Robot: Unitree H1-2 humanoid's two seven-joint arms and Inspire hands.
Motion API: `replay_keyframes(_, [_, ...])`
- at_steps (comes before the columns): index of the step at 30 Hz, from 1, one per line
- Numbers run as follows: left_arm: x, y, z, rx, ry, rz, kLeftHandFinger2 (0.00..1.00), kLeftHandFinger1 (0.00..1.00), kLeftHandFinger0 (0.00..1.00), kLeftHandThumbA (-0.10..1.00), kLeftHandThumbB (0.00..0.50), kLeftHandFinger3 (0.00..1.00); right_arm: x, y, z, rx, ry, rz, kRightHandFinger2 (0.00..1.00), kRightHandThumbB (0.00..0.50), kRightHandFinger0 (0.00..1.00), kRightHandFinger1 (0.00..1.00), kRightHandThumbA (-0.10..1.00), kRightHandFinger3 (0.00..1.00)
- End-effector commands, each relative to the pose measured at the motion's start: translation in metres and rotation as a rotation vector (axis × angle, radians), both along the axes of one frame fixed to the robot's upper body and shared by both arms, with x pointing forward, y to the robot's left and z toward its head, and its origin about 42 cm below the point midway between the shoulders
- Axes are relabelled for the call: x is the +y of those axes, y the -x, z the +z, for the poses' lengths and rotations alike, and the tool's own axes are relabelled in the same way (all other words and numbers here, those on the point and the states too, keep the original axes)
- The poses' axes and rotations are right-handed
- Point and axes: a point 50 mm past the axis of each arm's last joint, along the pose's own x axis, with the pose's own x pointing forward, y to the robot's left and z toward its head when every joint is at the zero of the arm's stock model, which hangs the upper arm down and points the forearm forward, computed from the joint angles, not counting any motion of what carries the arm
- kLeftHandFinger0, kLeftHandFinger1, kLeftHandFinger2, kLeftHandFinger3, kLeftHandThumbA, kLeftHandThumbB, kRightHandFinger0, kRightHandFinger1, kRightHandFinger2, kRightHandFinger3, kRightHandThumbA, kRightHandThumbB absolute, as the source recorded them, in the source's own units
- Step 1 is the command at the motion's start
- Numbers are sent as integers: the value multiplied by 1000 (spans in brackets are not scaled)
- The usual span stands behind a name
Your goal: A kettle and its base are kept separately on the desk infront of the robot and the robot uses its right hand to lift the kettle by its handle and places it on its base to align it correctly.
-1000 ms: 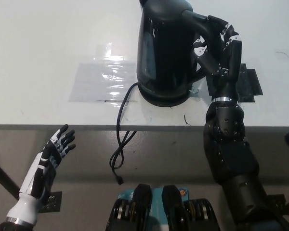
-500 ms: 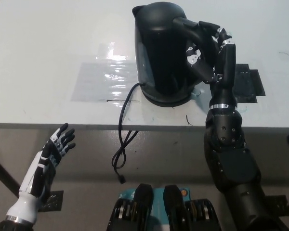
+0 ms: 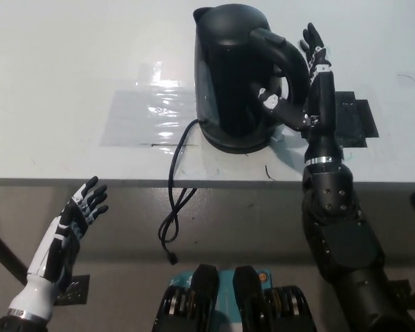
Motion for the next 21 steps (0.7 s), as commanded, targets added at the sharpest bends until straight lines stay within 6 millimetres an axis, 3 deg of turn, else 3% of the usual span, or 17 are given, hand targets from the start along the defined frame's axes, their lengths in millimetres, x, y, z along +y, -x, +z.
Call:
replay_keyframes(1, [2, -2, 15, -55, -1, -18, 1000, 1000, 1000, 1000, 81, 1000, 3, -8, 14, 1, 60, 137, 1000, 500, 1000, 1000, 970, 1000])
replay_keyframes(13, [1, -2, 14, -54, 0, -14, 1000, 1000, 1000, 1000, 90, 1000, -13, -12, 24, -17, -13, 203, 1000, 500, 1000, 1000, 925, 1000])
replay_keyframes(21, [2, -3, 14, -57, -3, -12, 1000, 1000, 1000, 1000, 72, 1000, -33, -14, 37, -80, -12, 142, 1000, 500, 1000, 1000, 949, 1000])
